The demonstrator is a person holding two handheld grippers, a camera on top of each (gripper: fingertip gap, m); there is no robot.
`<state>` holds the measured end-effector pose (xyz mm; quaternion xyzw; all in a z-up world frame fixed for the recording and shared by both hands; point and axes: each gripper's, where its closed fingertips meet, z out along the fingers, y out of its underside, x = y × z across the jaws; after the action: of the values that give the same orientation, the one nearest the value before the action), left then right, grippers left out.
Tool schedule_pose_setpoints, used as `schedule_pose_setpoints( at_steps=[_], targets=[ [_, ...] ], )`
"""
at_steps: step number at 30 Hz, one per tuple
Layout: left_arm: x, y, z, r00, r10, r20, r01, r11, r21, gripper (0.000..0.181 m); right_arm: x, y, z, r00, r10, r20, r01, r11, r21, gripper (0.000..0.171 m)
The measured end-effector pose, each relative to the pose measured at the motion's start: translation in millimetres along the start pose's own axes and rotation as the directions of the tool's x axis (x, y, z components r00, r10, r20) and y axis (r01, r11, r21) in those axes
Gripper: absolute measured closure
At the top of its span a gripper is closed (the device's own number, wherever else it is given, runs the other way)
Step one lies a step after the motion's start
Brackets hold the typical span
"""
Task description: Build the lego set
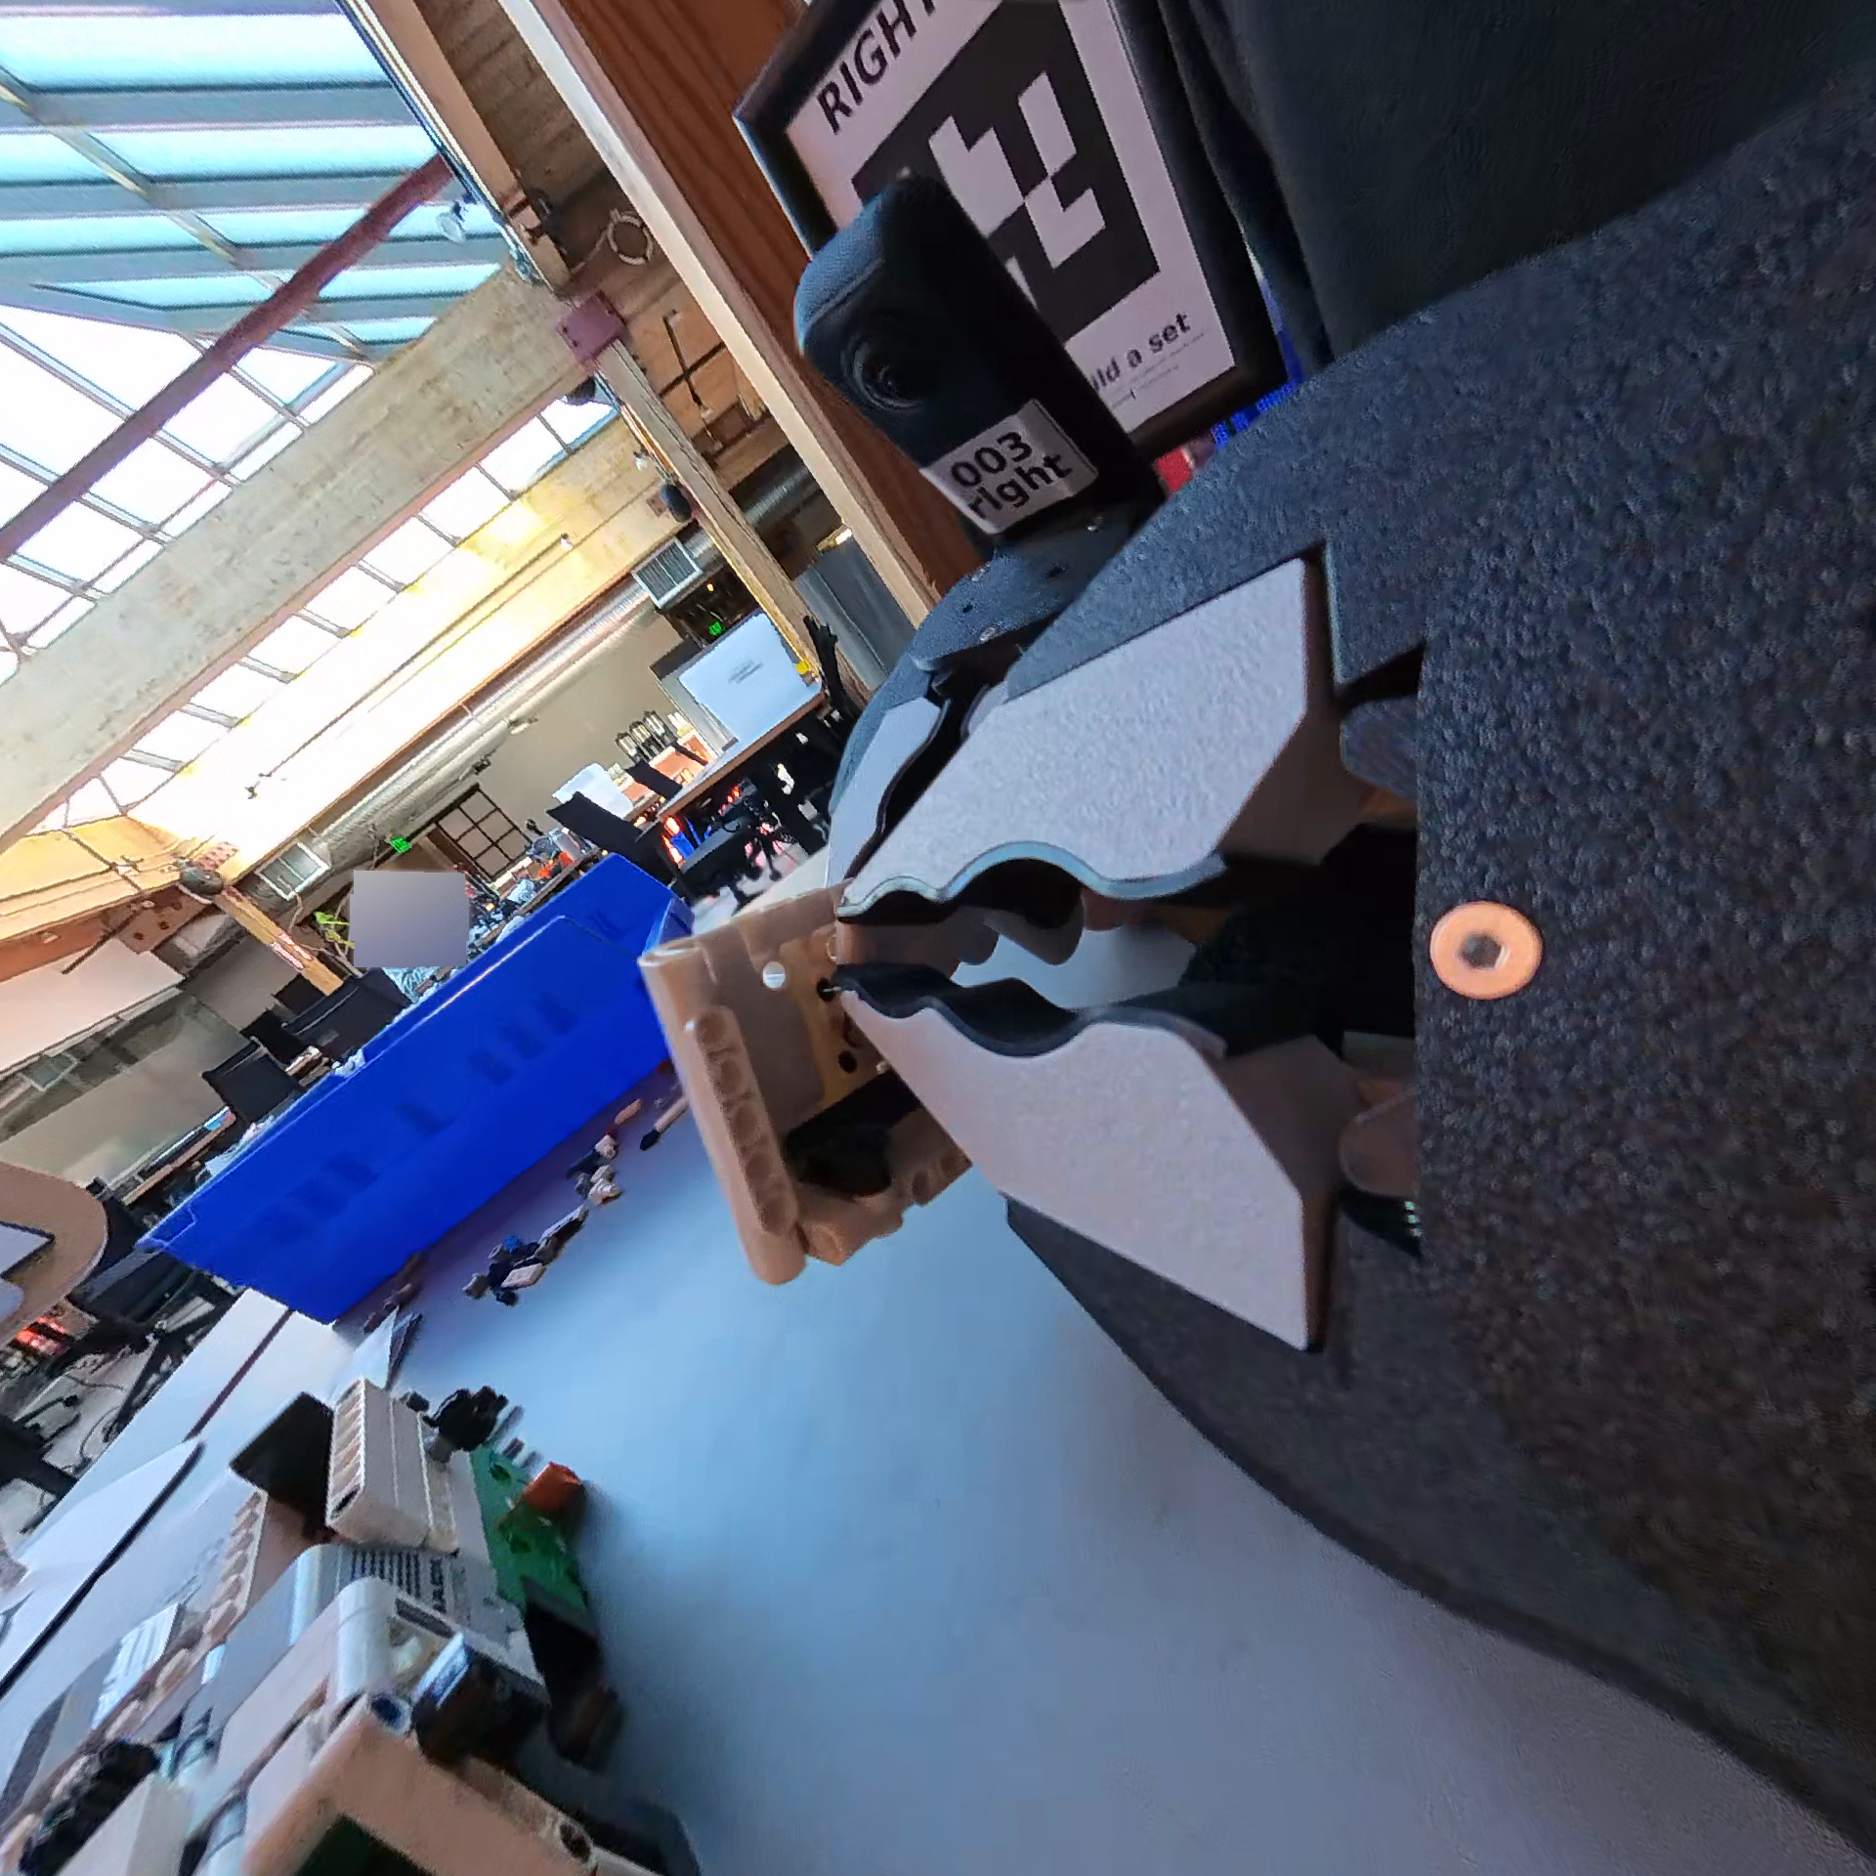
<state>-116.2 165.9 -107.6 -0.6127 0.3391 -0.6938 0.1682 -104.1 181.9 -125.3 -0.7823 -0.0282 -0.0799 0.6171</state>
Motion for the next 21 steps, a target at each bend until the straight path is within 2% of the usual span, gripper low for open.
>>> schedule_pose_setpoints(
  at_steps=[10, 14, 21],
  targets=[
    [1.4, -1.8, 2.9, 0.957, -0.258, -0.136, 0.266, 0.963, 0.051, 0.175, 7.1, -2.1, -1.7, 0.980, -0.132, -0.151, 0.134, 0.991, 0.003, 0.164],
    [4.1, 0.1, 3.6, 0.947, -0.281, -0.157, 0.293, 0.955, 0.055, 0.175, 9.1, -3.4, -4.4, 0.964, -0.188, -0.186, 0.192, 0.981, -0.001, 0.164],
    [0.9, 4.2, 4.9, 0.958, -0.254, -0.135, 0.266, 0.961, 0.080, 0.175, 9.4, 0.2, -1.7, 0.972, -0.140, -0.190, 0.141, 0.990, -0.008, 0.164]
  ],
)
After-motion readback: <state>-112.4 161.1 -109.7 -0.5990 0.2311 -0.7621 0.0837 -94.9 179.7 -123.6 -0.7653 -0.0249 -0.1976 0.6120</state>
